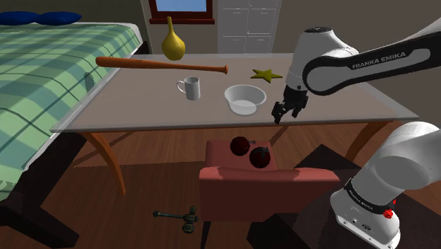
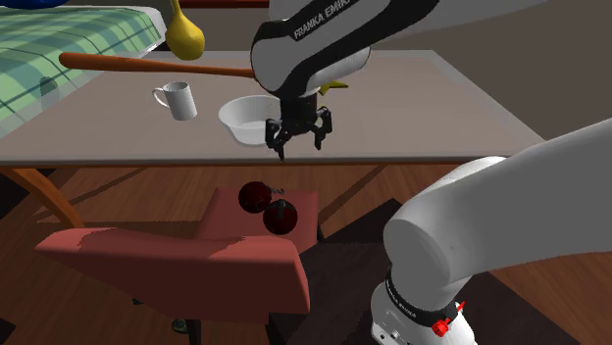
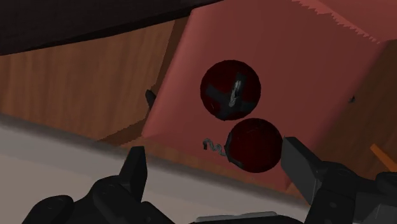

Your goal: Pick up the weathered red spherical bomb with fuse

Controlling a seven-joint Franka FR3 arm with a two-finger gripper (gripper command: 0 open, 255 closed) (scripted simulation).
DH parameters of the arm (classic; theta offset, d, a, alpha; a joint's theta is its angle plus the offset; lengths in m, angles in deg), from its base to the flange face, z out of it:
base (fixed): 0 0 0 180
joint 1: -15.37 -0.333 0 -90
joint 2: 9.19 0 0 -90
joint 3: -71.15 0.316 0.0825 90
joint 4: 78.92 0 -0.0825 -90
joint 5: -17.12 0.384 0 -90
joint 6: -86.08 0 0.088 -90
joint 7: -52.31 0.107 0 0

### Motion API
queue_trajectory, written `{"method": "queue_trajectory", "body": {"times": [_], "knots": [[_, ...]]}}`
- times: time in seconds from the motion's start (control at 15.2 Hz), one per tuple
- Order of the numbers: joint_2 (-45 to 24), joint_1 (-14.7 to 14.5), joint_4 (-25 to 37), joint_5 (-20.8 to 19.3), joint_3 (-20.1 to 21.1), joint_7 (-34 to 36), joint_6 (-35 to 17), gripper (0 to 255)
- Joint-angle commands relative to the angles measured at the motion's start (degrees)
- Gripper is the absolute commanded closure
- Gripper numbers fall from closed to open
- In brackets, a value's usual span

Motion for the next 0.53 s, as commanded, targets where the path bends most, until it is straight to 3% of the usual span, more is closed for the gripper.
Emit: {"method": "queue_trajectory", "body": {"times": [0.0, 0.46], "knots": [[-3.52, -0.48, -1.61, 1.27, 1.03, 1.92, -5.22, 0], [-19.16, -1.33, -4.01, 4.74, 3.33, 6.35, -23.29, 0]]}}
